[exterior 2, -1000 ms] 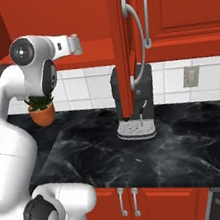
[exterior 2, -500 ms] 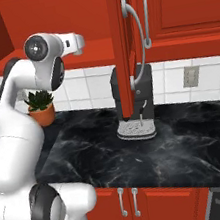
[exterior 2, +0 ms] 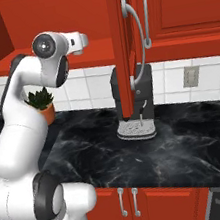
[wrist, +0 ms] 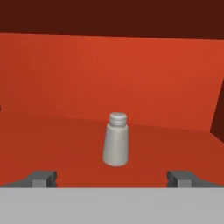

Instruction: Retrieve the shaker from the cabinet and place it next the steak on a plate on the dining table.

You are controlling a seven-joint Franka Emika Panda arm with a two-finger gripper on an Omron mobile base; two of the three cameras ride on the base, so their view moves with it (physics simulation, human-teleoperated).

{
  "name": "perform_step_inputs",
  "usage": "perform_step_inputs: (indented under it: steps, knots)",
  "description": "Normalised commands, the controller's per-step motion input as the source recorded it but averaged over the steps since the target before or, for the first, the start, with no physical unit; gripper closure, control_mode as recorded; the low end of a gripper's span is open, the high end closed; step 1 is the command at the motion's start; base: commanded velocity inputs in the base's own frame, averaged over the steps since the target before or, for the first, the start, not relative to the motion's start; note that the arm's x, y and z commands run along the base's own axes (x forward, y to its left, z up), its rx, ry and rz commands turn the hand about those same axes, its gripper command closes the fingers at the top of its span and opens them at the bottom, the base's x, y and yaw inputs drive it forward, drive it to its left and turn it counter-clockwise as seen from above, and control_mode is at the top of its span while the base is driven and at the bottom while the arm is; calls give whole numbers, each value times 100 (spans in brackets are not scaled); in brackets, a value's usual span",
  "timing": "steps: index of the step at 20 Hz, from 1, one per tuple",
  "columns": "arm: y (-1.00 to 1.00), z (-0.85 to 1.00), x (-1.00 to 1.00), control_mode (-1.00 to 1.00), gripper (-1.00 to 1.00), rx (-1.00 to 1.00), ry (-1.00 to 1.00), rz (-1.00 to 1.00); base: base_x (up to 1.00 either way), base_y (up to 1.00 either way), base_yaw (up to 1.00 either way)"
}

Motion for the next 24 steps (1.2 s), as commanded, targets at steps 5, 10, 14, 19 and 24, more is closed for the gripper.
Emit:
perform_step_inputs:
  steps: [5, 10, 14, 19, 24]
  knots:
    - [0, -14, 29, -100, -100, 0, 0, 0, 0, 0, 0]
    - [0, -6, 40, -100, -100, 0, 0, 0, 0, 0, 0]
    - [0, -6, 47, -100, -100, 0, 0, 0, 0, 0, 0]
    - [0, -3, 44, -100, -100, 0, 0, 0, 0, 0, 0]
    - [0, -5, 29, -100, -100, 0, 0, 0, 0, 0, 0]
